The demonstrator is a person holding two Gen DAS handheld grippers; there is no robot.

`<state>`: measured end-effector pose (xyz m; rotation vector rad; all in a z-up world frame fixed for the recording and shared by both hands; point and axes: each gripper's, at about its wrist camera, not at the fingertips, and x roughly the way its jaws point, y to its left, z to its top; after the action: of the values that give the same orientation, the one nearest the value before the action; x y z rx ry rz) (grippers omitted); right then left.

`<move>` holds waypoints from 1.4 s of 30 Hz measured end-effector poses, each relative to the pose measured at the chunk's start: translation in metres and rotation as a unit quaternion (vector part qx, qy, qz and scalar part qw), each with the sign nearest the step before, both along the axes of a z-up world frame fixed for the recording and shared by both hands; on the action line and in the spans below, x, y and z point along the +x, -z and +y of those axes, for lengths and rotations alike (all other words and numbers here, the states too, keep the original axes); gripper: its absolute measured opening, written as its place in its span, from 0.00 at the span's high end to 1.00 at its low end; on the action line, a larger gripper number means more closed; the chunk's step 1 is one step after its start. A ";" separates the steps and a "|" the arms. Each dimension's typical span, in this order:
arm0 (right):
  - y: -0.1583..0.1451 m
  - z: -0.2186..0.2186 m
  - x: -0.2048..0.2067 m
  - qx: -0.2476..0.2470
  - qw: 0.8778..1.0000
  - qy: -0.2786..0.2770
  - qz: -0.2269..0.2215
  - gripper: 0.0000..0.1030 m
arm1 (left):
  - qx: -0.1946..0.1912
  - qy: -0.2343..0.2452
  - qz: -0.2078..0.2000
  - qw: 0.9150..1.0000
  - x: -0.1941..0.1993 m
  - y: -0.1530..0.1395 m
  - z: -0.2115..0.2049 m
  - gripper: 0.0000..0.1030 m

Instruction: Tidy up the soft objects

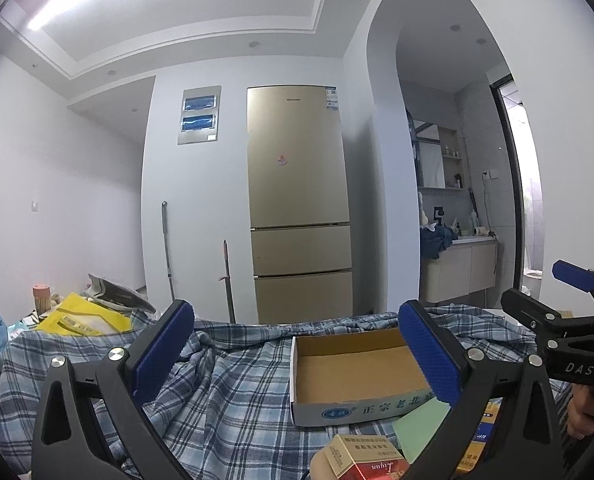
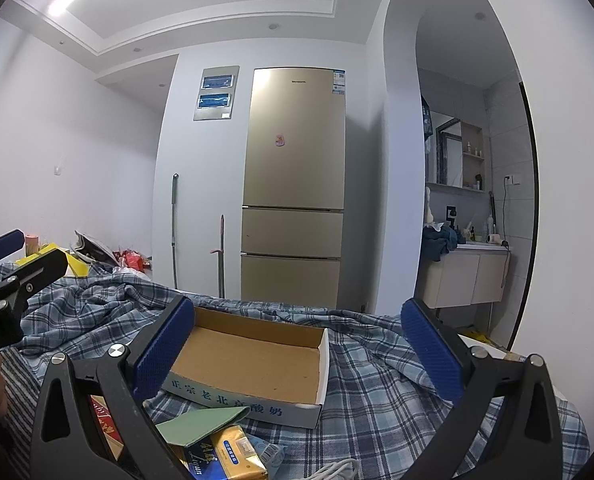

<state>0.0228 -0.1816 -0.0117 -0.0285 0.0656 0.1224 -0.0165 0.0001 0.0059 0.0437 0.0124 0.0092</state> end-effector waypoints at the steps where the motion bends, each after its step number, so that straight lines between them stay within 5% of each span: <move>1: 0.000 0.000 0.000 0.000 1.000 0.000 0.000 0.00 | 0.001 0.000 -0.001 1.000 0.000 0.000 0.000 0.00; 21: -0.001 -0.003 -0.003 0.004 1.000 0.004 -0.004 0.00 | -0.042 -0.002 0.060 0.997 0.020 0.004 0.018 0.00; 26: -0.002 -0.005 -0.001 0.007 1.000 0.001 0.002 0.00 | -0.028 0.014 0.063 0.998 0.018 0.003 0.013 0.00; 36: -0.023 -0.025 0.007 0.042 0.997 -0.026 0.064 0.00 | -0.003 0.034 0.101 0.994 0.008 -0.017 -0.002 0.00; 42: -0.039 -0.037 0.006 0.071 0.983 -0.055 0.158 0.00 | 0.017 0.044 0.165 0.985 -0.006 -0.025 -0.005 0.00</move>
<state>0.0287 -0.2183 0.0271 0.1299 0.3737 0.2422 -0.0229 -0.0046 0.0309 0.0788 0.3409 -0.0861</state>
